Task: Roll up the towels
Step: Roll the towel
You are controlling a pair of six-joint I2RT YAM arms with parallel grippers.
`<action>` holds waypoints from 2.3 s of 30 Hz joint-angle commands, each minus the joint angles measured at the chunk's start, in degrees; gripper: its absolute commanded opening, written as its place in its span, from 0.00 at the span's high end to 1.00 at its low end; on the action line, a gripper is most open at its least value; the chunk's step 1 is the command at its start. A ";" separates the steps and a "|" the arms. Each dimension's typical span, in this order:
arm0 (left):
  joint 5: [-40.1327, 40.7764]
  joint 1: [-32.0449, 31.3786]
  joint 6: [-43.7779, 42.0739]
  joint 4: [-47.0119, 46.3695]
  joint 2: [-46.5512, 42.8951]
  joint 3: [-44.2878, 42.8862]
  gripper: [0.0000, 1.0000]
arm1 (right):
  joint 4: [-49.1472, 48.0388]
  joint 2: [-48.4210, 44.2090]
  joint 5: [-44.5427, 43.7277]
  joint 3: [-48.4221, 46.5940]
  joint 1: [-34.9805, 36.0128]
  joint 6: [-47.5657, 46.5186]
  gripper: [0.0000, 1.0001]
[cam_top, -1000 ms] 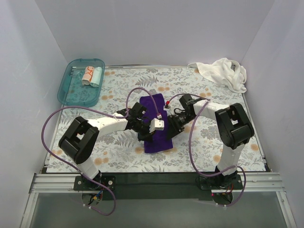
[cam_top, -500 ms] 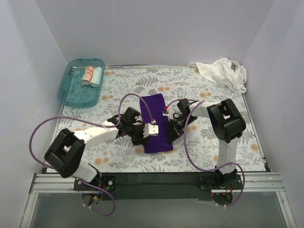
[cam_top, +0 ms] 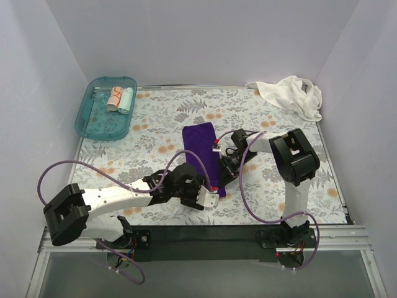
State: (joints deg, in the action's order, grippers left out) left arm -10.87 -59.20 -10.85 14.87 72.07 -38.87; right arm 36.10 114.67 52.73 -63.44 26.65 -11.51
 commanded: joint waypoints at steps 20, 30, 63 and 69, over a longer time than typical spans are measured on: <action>8.94 -9.17 -4.97 -11.63 5.54 3.28 0.41 | -1.56 5.21 -5.27 -0.11 0.86 -0.18 0.85; 13.85 -11.11 -1.63 -10.39 9.48 1.16 0.38 | -1.64 4.07 -5.80 0.95 0.94 -0.62 0.85; -34.08 9.80 0.22 27.12 35.76 -21.93 0.90 | -2.70 -42.22 -27.41 -3.27 -12.59 -6.78 0.37; -42.91 16.21 -3.65 37.41 44.36 -28.18 0.88 | -0.70 -51.46 -28.04 -2.39 -12.59 -4.22 0.36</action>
State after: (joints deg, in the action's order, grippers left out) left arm -47.55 -43.97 -12.16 38.72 110.37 -68.49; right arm 34.11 66.59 26.11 -65.28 14.00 -16.38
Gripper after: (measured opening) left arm 0.161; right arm 0.608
